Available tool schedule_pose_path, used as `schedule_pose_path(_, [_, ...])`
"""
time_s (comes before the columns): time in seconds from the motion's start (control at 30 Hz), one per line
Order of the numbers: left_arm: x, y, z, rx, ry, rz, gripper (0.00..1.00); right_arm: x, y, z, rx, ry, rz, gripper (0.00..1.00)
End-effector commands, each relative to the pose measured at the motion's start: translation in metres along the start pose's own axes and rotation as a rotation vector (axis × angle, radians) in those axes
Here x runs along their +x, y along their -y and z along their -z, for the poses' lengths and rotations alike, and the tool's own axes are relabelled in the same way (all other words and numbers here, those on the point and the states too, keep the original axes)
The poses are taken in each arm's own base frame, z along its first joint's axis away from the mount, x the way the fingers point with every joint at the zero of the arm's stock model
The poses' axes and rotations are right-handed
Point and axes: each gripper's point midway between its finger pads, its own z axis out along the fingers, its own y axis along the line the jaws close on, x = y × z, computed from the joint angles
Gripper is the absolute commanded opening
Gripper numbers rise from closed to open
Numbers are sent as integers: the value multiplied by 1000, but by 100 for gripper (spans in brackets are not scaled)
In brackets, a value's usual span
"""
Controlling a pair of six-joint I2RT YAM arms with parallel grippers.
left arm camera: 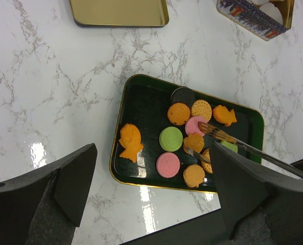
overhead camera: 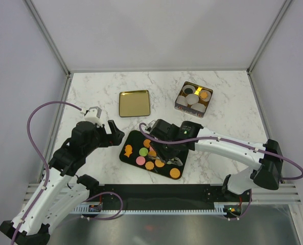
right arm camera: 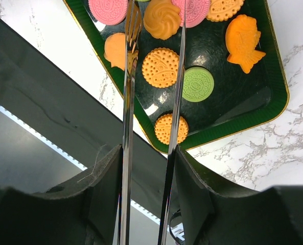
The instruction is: Pack the cookies
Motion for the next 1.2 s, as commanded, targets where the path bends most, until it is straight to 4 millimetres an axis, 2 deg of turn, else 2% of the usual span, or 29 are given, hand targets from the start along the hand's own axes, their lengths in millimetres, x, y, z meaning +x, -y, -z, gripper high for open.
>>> schedule_pose_path(0.0, [-8, 1, 2, 2, 31, -16, 99, -15, -5, 5, 1, 49, 9, 52])
schedule_pose_path(0.63, [-9, 1, 3, 5, 36, -14, 99, -7, -8, -3, 5, 25, 18, 52])
schedule_pose_path(1.17, [-9, 1, 4, 5, 36, -16, 99, 4, 0, -14, 51, -11, 29, 51])
